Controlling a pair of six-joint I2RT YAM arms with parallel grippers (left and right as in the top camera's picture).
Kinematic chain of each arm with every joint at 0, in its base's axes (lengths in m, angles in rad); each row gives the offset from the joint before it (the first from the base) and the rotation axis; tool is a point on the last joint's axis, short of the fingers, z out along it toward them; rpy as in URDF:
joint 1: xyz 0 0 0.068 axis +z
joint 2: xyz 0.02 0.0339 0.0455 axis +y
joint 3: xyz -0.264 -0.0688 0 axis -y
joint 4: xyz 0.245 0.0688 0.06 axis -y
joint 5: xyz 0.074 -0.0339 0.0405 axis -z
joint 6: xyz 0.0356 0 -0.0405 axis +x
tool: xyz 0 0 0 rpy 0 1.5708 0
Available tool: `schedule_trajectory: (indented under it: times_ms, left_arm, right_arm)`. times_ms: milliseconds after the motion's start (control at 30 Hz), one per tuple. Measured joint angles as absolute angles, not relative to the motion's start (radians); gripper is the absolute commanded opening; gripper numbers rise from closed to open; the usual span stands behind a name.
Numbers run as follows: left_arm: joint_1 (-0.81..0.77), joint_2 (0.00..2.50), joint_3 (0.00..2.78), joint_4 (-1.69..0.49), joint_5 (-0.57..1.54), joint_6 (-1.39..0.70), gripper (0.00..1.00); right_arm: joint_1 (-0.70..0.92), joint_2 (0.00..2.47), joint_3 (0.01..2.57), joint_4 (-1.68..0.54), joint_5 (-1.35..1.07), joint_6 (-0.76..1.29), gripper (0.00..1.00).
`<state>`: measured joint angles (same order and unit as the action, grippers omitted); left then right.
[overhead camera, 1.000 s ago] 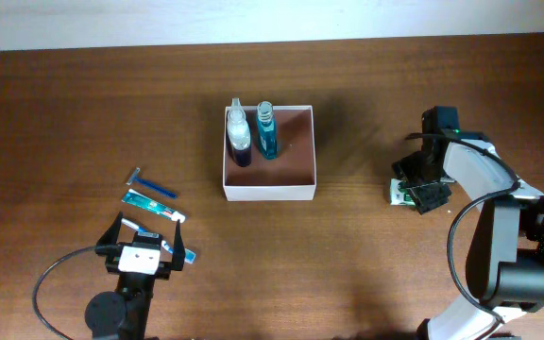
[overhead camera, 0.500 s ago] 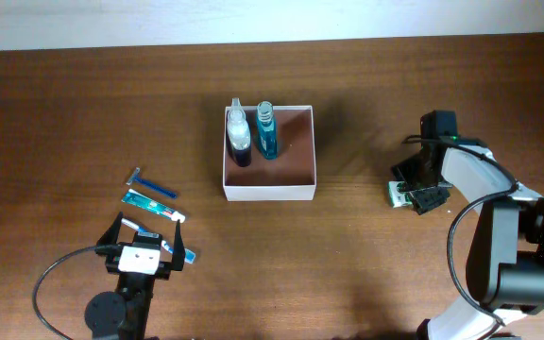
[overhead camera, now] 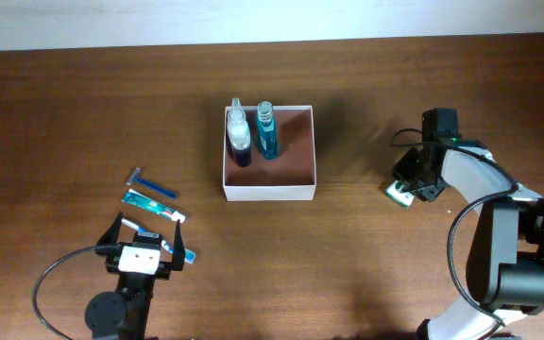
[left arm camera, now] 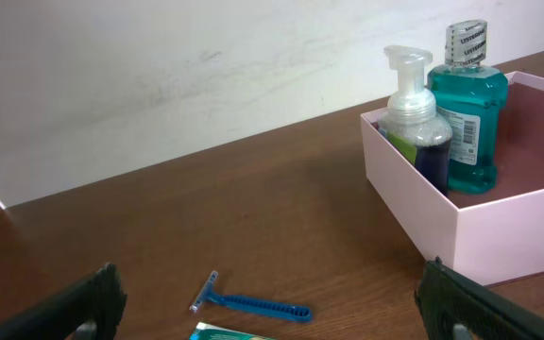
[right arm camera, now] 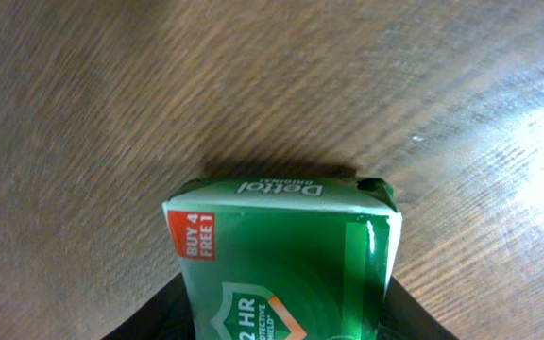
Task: Pack container
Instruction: 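Carry the soap bar into the box and release it beside the bottles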
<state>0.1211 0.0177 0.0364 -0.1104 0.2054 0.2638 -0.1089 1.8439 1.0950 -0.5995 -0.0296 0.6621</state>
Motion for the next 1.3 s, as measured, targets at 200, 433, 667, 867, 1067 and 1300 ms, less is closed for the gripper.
schedule_trajectory:
  times_ms: [200, 433, 667, 867, 1067, 1300]
  left_arm:
    - [0.121, 0.018, 0.036, -0.110, 0.205, 0.264, 0.99]
    - [0.121, 0.018, 0.036, -0.110, 0.205, 0.264, 0.99]
    - [0.121, 0.018, 0.036, -0.110, 0.205, 0.264, 0.99]
    - [0.121, 0.018, 0.036, -0.110, 0.205, 0.264, 0.99]
    - [0.121, 0.018, 0.036, -0.110, 0.205, 0.264, 0.99]
    - [0.121, 0.018, 0.036, -0.110, 0.205, 0.264, 1.00]
  right_arm:
    - [-0.109, 1.850, 1.169, -0.689, -0.099, 0.493, 0.43]
    - [-0.109, 1.851, 1.383, -0.874, -0.228, 0.304, 0.44]
    - [-0.067, 1.851, 1.574, -0.915, -0.427, 0.136, 0.45]
    - [0.082, 1.852, 1.589, -0.810, -0.464, 0.090, 0.45]
    - [0.216, 1.854, 1.589, -0.737, -0.402, 0.094, 0.46]
    - [0.284, 1.898, 1.589, -0.644, -0.344, 0.126, 0.45]
